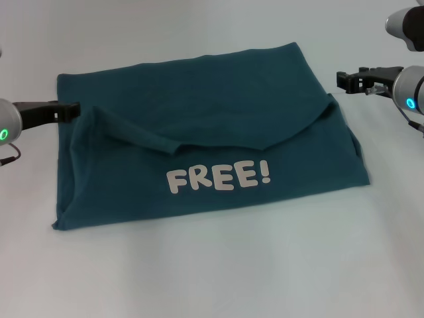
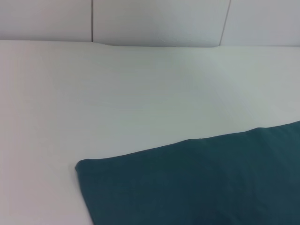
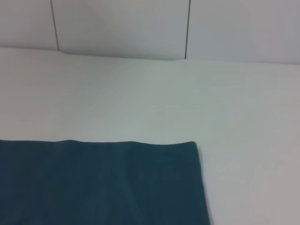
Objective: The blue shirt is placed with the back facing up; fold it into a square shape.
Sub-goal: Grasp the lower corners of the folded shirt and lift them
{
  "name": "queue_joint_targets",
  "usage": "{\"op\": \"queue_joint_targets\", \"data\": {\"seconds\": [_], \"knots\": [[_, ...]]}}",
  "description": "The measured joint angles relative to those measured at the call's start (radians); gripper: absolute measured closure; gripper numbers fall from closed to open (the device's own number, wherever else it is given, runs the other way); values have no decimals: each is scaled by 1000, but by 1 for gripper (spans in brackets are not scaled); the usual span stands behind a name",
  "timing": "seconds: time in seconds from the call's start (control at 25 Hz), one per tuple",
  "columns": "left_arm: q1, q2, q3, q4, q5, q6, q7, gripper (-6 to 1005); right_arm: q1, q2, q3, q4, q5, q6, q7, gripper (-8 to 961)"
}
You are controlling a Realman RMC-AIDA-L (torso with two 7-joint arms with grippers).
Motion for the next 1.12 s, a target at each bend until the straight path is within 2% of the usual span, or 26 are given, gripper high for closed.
{"op": "queue_joint_targets", "data": {"seconds": [0.12, 0.4, 0.56, 0.72, 0.84, 1.0, 1.08, 1.12], "knots": [[5, 0, 0, 0, 0, -12, 0, 573, -4, -1, 0, -1, 0, 3, 0, 590], [34, 7, 0, 10, -31, 16, 17, 279, -18, -5, 0, -12, 3, -11, -1, 266], [54, 10, 0, 22, -49, 53, 40, 204, -28, -6, 0, -15, 4, -28, -1, 112], [82, -2, 0, 79, -52, 148, 69, 130, -50, -3, 0, -51, 5, -81, -1, 59], [109, -3, 0, 126, -78, 232, 75, 74, -100, 4, 1, -147, 14, -181, 4, 19], [147, 21, -7, 161, -121, 386, 74, 76, -137, 4, 16, -233, 23, -303, 10, 22], [162, 34, -12, 180, -122, 465, 66, 77, -148, -2, 56, -275, 24, -419, 12, 23], [173, 42, -13, 199, -115, 518, 55, 77, -150, -9, 111, -304, 20, -532, 14, 24]]}}
